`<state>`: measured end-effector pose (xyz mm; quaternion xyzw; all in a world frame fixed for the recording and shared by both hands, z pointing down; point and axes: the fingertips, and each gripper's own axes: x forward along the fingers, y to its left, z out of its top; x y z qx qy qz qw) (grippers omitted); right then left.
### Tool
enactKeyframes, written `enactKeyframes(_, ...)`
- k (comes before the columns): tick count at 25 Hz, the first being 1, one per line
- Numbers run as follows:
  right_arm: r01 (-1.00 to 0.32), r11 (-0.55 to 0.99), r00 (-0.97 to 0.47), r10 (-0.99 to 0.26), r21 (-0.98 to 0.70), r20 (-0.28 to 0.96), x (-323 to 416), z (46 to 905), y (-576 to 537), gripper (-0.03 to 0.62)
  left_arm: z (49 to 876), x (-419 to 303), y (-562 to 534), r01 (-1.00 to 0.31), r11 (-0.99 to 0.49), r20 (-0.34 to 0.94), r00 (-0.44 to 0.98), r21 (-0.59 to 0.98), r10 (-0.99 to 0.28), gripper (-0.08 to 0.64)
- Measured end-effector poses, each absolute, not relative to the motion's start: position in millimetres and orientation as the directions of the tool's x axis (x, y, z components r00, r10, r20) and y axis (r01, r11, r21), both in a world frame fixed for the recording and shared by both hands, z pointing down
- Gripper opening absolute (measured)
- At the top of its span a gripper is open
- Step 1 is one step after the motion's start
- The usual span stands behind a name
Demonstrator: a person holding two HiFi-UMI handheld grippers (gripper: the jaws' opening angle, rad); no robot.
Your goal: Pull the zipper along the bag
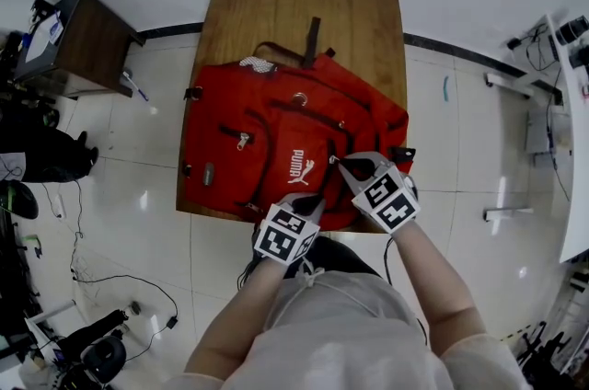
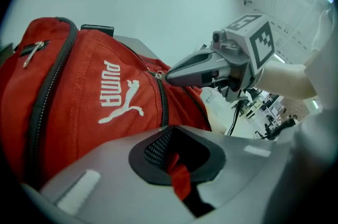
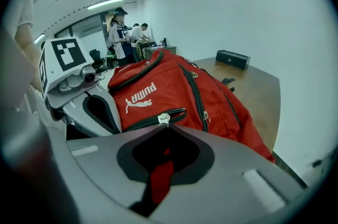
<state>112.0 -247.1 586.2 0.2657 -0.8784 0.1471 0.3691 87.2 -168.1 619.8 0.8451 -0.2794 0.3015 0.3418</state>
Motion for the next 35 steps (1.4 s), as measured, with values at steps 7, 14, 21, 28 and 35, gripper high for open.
enactKeyframes(7, -0.618, 0.78, -0.564, -0.357, -0.094, 0.744, 118.3, 597.7, -269.6, 0.009, 620.2, 87.9, -167.9, -0.681, -0.587, 0.705, 0.665, 0.438, -0.245, 0.006)
enactKeyframes(14, -0.638, 0.762, -0.555, -0.35, -0.115, 0.755, 117.6, 607.0, -291.0, 0.012, 620.0, 90.0, -169.0, -0.678, -0.592, 0.7, 0.668, 0.435, -0.251, 0.006)
enactKeyframes(21, -0.679, 0.706, -0.577, -0.343, -0.201, 0.741, 117.1, 614.3, -295.0, 0.02, 618.3, 91.0, -169.8, -0.675, -0.594, 0.698, 0.671, 0.437, -0.249, 0.006)
enactKeyframes(28, -0.735, 0.636, -0.616, -0.48, -0.235, 0.624, 133.0, 587.3, -294.8, 0.095, 618.1, 90.1, -168.8, -0.669, -0.615, 0.683, 0.678, 0.418, -0.273, 0.008)
enactKeyframes(35, -0.735, 0.643, -0.667, -0.627, -0.216, 0.403, 150.5, 516.4, -262.5, 0.006, 563.9, 86.6, -174.8, -0.688, -0.623, 0.562, 0.701, 0.371, -0.439, 0.008)
